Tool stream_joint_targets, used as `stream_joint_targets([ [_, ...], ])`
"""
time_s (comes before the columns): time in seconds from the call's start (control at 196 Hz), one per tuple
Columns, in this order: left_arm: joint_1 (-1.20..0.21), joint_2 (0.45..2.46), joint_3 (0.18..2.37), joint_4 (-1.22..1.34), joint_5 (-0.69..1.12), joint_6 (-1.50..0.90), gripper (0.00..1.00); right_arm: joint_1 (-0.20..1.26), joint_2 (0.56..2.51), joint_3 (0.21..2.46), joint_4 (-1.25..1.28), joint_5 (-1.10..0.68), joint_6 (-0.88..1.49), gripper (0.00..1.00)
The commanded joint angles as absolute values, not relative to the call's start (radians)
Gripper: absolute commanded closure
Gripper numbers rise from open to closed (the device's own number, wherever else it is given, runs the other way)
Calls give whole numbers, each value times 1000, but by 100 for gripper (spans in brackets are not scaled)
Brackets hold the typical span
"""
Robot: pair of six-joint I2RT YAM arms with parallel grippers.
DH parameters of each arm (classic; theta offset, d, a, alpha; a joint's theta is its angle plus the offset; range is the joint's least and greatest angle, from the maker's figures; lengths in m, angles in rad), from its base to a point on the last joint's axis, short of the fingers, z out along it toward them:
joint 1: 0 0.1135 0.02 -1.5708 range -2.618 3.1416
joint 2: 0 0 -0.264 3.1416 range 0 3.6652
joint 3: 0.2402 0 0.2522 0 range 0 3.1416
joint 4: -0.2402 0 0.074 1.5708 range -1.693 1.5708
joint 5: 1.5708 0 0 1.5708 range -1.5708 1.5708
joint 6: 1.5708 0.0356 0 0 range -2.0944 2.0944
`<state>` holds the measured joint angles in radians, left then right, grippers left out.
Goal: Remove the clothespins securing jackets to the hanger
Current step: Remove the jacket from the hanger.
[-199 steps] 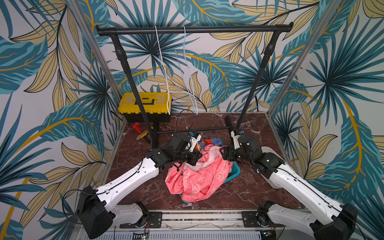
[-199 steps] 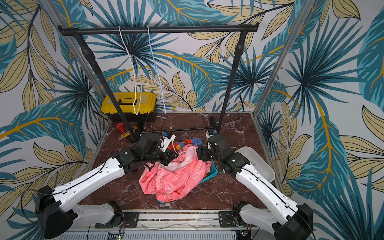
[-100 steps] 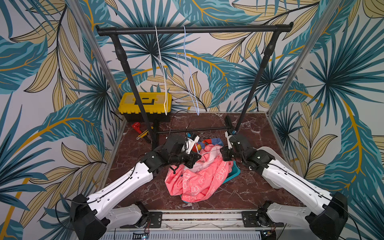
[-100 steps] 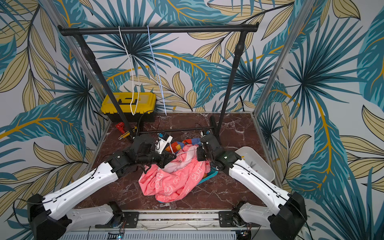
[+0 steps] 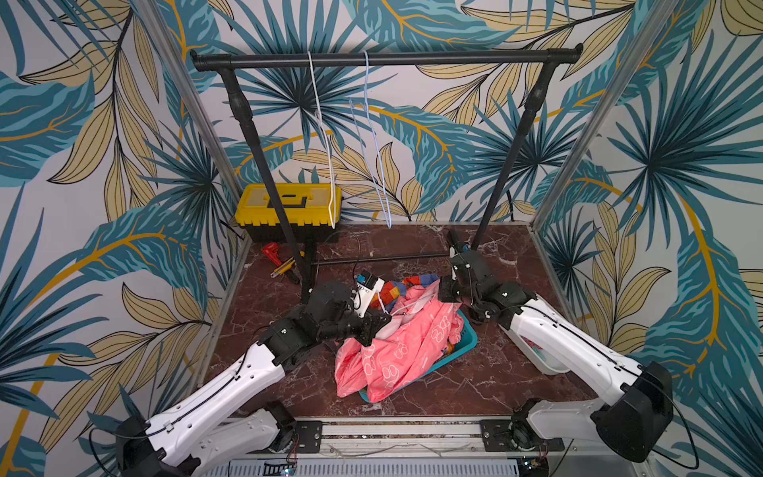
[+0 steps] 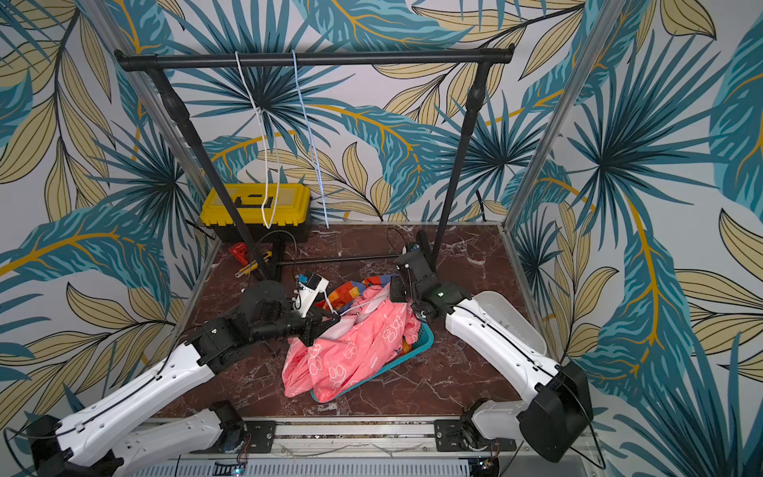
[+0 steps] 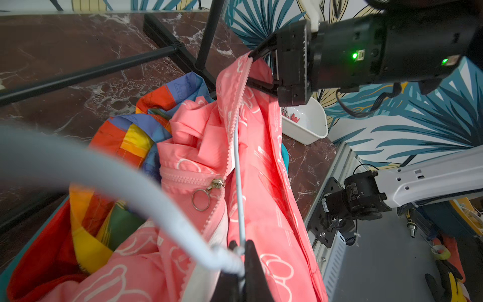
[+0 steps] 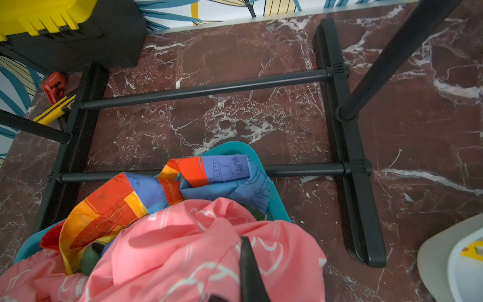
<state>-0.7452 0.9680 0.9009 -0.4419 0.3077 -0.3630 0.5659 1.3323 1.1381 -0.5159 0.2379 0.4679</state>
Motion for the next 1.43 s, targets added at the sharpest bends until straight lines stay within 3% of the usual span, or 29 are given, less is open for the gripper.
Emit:
stream_joint_targets([
  [0.0,-751,898,881,-492,343,-352,100,522,1355,1155,-533,297,508,100],
  [0.148,-751,848,875,-501,361,-342,100,487,1362,1135,-534,259,531,100],
  [0.542,-745,737,911,-425,104,-384,100,485,1296,1037,-473,131,551,100],
  [0.695,-744,833,943,-282,88,-428,100,532,1251,990,-431,122,539,95],
  [1.119,-744,1274,1312,-139,11,-390,100,615,1200,915,-376,115,531,90],
  [1.175,-745,1322,1358,-139,14,-392,100,619,1191,907,-377,124,528,83],
  [1.247,-746,1365,1405,-116,-23,-391,100,623,1155,887,-372,150,518,56],
  [1.303,-746,1400,1455,-96,-68,-372,100,632,1126,884,-391,186,507,44],
  [1.426,-746,1490,1591,-96,-121,-340,100,685,1049,888,-436,332,469,30],
])
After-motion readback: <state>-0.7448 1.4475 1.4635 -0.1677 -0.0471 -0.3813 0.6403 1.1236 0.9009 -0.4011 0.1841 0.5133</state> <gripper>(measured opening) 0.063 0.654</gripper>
